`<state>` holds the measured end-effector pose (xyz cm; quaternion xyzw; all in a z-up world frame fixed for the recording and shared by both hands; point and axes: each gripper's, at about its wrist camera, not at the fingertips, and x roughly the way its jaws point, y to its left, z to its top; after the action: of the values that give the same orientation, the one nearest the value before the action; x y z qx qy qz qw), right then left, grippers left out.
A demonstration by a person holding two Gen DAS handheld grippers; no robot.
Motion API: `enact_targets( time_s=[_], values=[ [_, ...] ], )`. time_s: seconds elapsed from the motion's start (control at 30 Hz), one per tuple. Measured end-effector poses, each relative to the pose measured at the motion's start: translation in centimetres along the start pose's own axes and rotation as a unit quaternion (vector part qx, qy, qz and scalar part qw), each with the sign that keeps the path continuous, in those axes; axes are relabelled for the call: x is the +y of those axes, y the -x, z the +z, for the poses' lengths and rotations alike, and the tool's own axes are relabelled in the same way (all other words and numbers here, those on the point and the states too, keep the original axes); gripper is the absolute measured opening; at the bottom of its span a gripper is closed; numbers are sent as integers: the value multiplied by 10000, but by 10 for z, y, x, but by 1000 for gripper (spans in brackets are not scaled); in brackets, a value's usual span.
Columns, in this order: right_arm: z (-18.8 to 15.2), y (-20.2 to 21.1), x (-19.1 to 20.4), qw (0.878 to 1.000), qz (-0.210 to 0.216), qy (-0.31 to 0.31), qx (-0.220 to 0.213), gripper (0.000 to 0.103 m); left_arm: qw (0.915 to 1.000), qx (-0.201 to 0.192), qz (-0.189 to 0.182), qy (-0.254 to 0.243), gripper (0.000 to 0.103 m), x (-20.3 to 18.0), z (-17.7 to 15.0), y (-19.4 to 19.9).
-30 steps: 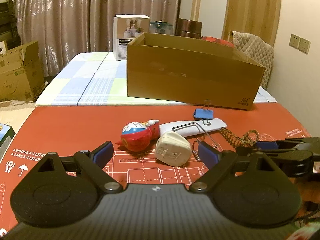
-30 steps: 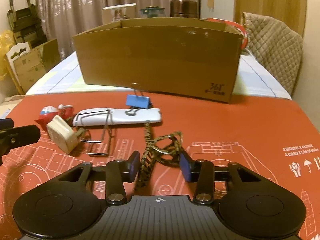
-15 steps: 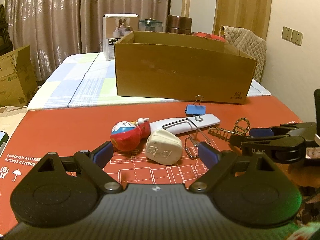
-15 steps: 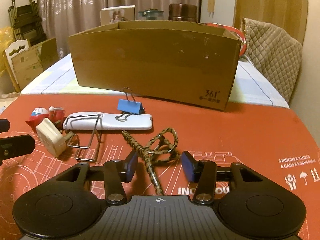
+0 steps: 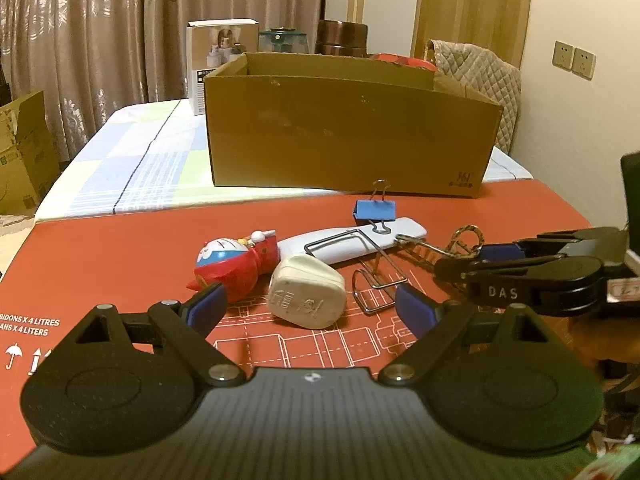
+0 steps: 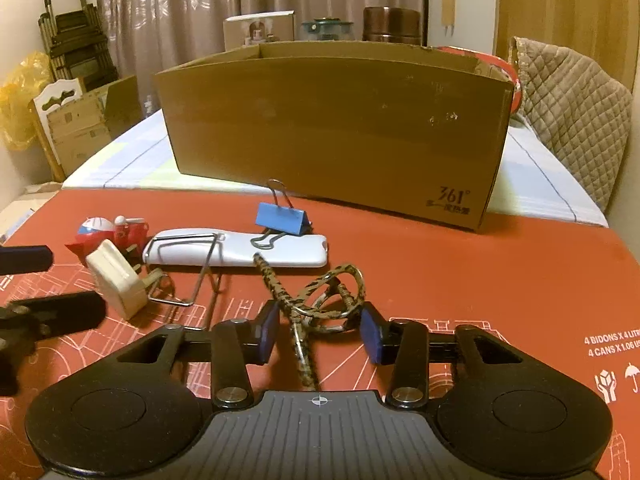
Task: Organize rigid objects
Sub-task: 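Close right tool on the braided cord while left tool grasps the beige plug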
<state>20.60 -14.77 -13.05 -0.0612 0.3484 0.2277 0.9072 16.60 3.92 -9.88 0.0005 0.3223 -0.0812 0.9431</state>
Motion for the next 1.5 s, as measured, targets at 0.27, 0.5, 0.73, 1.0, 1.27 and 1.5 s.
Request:
enact_targets(
  time_s=[0.27,0.5,0.73,1.0,1.27,1.5],
  values=[
    [1,4,4,9999,111,94,-8,36,9999,65,41,-64,88,-2,0,-9],
    [-1,-1,4,9997,114,217,-41,36,9999,115,27,-122,83,-5,0,-16],
    [1,2,-2,9999,78,-107,25,35,9984,102,206,-512,72,-13,1,-24],
    [2,9,-9,9995,-11,-310,85,35,9952,217,284,-908,60,-23,1,-34],
    [2,14,-11,9994,-39,-335,37,35,9920,325,498,-1117,46,-27,-2,-42],
    [5,19,-10,9995,-49,-302,-14,35,9952,507,456,-708,45,-22,4,-43]
  ],
)
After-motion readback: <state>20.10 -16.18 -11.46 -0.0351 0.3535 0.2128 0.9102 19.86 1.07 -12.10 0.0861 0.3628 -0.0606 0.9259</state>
